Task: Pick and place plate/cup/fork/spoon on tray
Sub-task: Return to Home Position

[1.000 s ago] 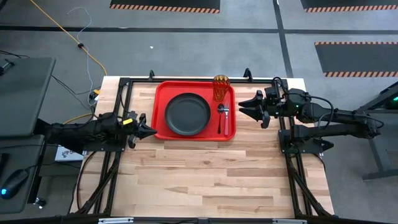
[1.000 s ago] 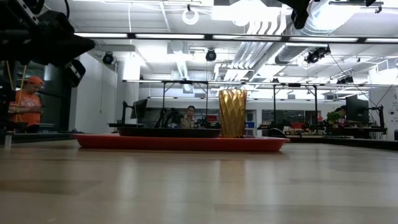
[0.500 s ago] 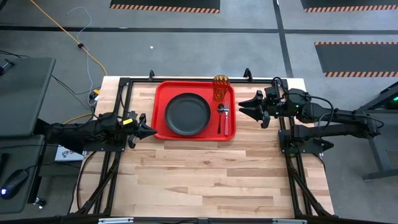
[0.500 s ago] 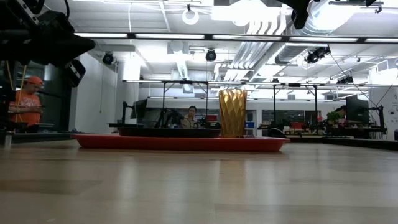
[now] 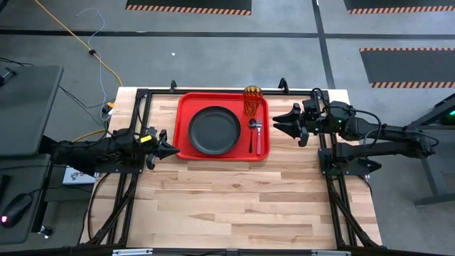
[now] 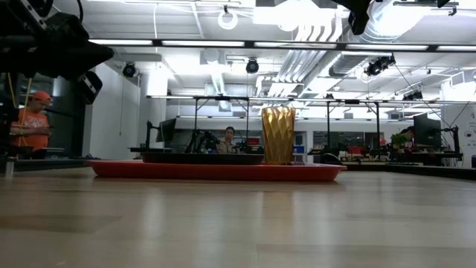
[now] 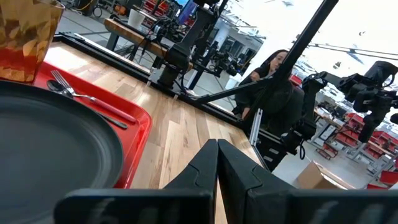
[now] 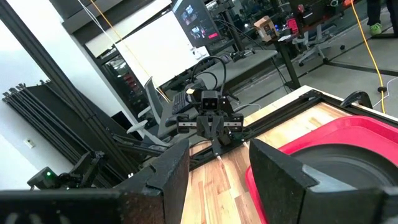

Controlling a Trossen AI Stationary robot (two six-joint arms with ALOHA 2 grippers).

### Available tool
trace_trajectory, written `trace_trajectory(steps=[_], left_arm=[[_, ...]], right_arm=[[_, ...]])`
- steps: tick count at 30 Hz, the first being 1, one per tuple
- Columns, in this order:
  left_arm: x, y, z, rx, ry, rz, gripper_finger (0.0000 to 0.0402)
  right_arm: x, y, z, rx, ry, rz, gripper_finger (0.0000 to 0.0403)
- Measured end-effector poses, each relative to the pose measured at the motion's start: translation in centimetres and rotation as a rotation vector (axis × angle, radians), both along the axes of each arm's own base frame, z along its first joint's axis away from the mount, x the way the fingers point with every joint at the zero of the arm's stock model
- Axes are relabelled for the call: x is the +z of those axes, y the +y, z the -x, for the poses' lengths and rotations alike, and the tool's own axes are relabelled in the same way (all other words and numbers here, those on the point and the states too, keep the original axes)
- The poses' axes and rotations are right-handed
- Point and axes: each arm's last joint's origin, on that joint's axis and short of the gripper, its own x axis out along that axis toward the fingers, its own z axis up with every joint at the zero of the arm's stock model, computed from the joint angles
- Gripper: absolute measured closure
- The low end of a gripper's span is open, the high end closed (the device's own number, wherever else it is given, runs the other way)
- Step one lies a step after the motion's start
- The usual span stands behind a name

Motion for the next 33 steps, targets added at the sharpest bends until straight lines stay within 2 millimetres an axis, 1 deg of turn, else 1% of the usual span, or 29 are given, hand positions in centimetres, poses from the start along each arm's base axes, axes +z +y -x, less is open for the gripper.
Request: trace_trajectory(steps=[27, 30, 33], left_arm=[[0.0, 0.0, 0.0, 0.000, 0.000, 0.000, 0.0401], [0.0, 0.0, 0.0, 0.000, 0.000, 0.000, 0.0401], [0.0, 0.0, 0.0, 0.000, 0.000, 0.000, 0.0401]], right_arm=[[0.1, 0.0, 0.0, -0.004, -0.005, -0.001, 0.0242], [0.0, 0.3, 0.6, 0.082, 0.015, 0.034, 0.0242], [-0.1, 0.8, 2.0, 0.147, 0.001, 0.055, 0.0242]])
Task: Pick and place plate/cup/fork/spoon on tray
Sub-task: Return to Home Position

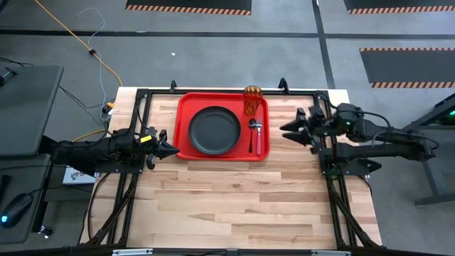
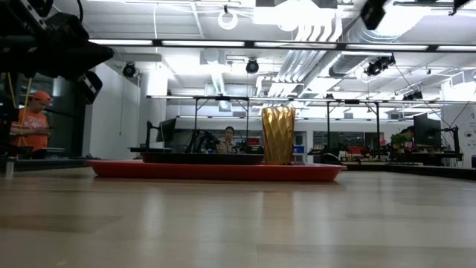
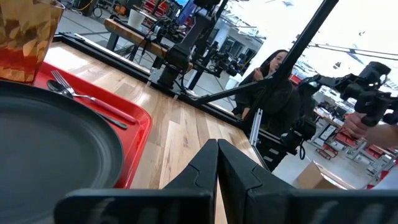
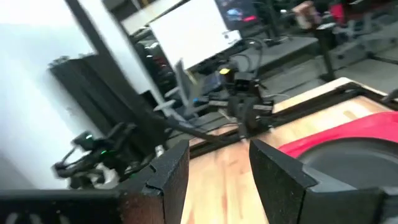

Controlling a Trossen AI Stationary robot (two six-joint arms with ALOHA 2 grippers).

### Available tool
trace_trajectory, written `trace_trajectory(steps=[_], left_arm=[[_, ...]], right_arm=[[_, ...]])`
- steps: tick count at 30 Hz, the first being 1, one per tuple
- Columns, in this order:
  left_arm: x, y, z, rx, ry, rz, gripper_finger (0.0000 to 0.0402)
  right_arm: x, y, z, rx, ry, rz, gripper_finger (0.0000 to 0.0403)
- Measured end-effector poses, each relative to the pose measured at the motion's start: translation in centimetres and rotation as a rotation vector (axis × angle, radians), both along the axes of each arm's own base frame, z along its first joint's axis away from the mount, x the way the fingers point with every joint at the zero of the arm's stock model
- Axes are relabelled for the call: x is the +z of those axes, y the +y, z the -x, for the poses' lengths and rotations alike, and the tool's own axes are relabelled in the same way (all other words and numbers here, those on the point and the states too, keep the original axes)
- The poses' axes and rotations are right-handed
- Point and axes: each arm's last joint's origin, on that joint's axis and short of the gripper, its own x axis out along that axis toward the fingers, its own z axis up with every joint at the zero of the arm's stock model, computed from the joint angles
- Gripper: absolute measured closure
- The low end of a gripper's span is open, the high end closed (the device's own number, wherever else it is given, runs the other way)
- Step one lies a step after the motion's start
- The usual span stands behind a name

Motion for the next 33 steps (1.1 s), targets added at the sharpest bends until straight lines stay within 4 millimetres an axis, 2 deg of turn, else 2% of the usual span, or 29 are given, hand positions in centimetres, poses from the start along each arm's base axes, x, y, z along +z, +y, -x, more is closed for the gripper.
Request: trace_trajectory(steps=[3, 8, 11, 15, 21, 25, 33], left_arm=[[0.0, 0.0, 0.0, 0.000, 0.000, 0.000, 0.0401], [0.0, 0.0, 0.0, 0.000, 0.000, 0.000, 0.0401], [0.0, 0.0, 0.0, 0.000, 0.000, 0.000, 0.0401], [0.0, 0.0, 0.0, 0.000, 0.000, 0.000, 0.0401], [0.0, 0.0, 0.0, 0.000, 0.000, 0.000, 0.0401], [0.0, 0.0, 0.0, 0.001, -0.001, 0.000, 0.0401], [0.0, 0.0, 0.0, 0.001, 0.000, 0.000, 0.0401]], right_arm=[[-1.2, 0.6, 1.9, 0.037, -0.039, -0.004, 0.0242], [-4.4, 1.4, 5.1, 0.031, -0.151, -0.071, 0.0242], [-5.7, 1.7, 6.2, 0.050, -0.220, -0.065, 0.0242], [-6.9, 1.7, 7.2, -0.014, -0.281, -0.045, 0.0242], [-8.8, 1.5, 6.9, -0.078, -0.289, 0.017, 0.0242], [-9.4, 1.6, 6.7, -0.054, -0.290, 0.036, 0.0242], [-11.7, 1.6, 5.9, -0.053, -0.242, 0.066, 0.0242]])
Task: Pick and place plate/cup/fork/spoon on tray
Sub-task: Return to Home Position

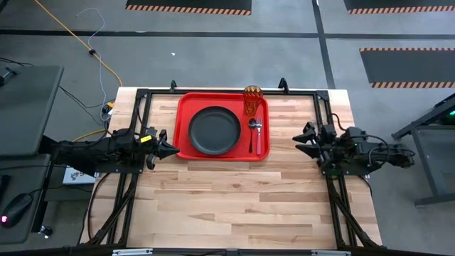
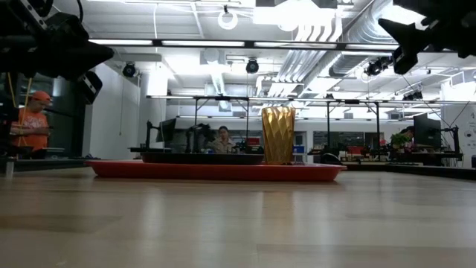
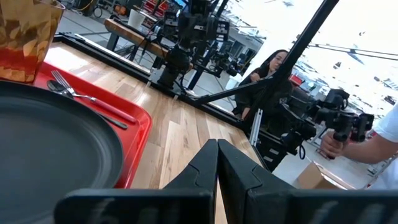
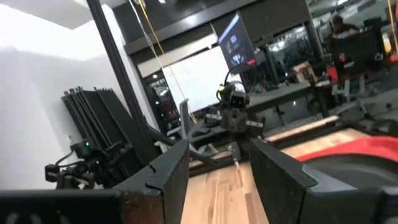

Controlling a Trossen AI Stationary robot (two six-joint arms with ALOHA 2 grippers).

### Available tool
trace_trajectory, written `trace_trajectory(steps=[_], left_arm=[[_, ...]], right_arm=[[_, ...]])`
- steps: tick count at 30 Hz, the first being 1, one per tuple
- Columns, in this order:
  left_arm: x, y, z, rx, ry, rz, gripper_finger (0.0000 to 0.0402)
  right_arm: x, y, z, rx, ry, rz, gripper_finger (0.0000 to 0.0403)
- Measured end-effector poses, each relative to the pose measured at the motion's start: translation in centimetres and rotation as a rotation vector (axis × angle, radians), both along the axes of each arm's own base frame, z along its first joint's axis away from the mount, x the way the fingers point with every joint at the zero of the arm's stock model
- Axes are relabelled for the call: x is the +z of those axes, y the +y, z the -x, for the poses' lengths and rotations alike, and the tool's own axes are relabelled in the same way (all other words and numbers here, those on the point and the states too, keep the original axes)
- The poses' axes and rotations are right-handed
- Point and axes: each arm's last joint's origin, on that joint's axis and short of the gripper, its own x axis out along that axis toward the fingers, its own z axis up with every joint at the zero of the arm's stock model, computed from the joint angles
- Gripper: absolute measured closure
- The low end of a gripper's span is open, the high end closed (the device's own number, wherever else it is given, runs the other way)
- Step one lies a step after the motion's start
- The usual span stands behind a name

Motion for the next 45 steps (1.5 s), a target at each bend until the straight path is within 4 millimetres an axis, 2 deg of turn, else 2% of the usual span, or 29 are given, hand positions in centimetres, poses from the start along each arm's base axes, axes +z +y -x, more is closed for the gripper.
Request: trace_trajectory(steps=[9, 19, 25, 45], left_arm=[[0.0, 0.0, 0.0, 0.000, 0.001, 0.000, 0.0401], [0.0, 0.0, 0.0, -0.001, 0.000, 0.000, 0.0401], [0.0, 0.0, 0.0, -0.001, 0.000, 0.000, 0.0401], [0.0, 0.0, 0.0, -0.001, 0.000, 0.000, 0.0401]], right_arm=[[-2.3, 0.0, -0.7, -0.014, 0.036, 0.029, 0.0242], [-4.4, -0.3, -1.0, -0.118, 0.243, 0.088, 0.0242], [-4.5, -0.3, -1.0, -0.125, 0.253, 0.134, 0.0242], [-4.5, -0.3, -1.0, -0.115, 0.257, 0.084, 0.0242]])
